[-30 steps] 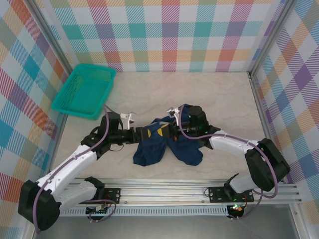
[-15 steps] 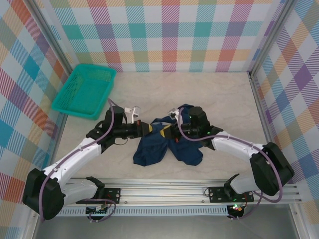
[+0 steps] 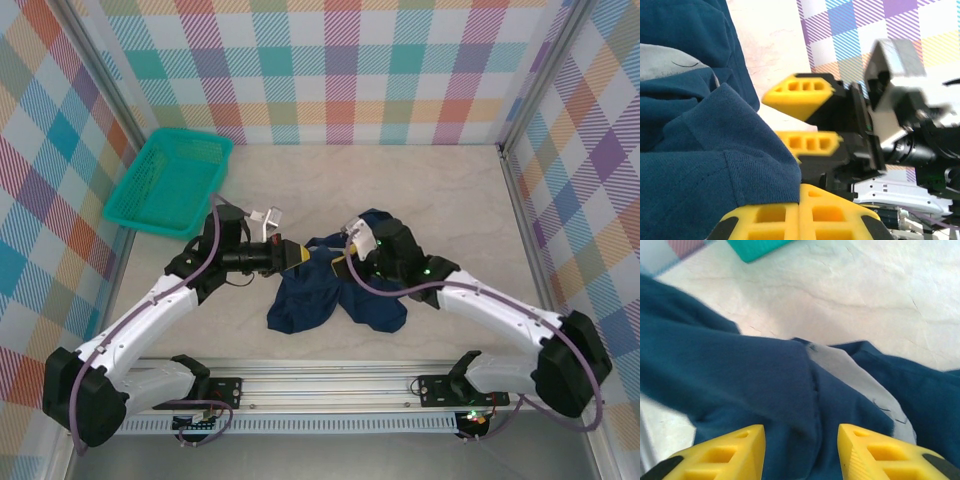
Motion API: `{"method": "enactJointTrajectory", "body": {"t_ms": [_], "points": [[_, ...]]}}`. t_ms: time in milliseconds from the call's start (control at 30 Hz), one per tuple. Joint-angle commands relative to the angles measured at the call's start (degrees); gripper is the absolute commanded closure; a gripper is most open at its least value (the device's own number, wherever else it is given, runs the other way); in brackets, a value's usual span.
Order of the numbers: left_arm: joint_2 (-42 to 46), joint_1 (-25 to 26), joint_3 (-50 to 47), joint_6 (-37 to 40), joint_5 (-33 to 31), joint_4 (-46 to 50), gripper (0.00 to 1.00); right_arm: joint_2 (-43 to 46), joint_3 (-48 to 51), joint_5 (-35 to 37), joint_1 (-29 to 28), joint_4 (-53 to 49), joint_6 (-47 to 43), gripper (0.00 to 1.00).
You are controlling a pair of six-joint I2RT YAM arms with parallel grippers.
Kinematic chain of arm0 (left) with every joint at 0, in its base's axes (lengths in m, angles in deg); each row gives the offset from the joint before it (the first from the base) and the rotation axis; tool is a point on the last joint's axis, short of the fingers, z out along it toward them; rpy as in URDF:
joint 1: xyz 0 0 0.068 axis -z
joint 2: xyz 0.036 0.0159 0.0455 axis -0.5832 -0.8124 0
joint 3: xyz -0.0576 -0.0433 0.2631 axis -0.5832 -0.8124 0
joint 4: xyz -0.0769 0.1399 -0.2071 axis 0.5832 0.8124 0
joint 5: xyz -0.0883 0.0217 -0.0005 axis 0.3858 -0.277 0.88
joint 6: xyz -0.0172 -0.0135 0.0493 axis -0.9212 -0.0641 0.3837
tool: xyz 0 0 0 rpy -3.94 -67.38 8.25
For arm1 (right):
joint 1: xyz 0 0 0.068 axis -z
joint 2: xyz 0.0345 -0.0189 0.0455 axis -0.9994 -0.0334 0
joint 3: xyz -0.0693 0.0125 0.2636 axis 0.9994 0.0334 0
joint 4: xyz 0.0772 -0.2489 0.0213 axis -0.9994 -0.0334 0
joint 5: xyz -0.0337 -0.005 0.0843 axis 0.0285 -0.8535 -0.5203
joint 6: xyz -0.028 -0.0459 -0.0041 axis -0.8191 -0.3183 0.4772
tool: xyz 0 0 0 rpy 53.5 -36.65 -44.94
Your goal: Fold the inside-out t-shirt
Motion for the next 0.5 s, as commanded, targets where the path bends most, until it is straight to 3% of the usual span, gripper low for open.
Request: {"method": "enactJointTrajectory", "body": {"t_ms": [0, 233, 467], "points": [[1.2, 0.5, 1.4, -3.3, 2.5, -1.5, 1.0, 3.6, 3.2, -7.7, -2.2, 4.6, -1.6, 0.55], [1.7, 1.6, 1.4, -3.2, 3.7, -3.1, 1.0, 0.2, 2.6, -7.6, -5.3, 13.4, 0.6, 0.53], [2.3, 1.8, 1.4, -0.9, 1.8, 0.2, 1.0, -4.2, -0.6, -4.8, -5.3, 15.7, 2.3, 0.6]]}}
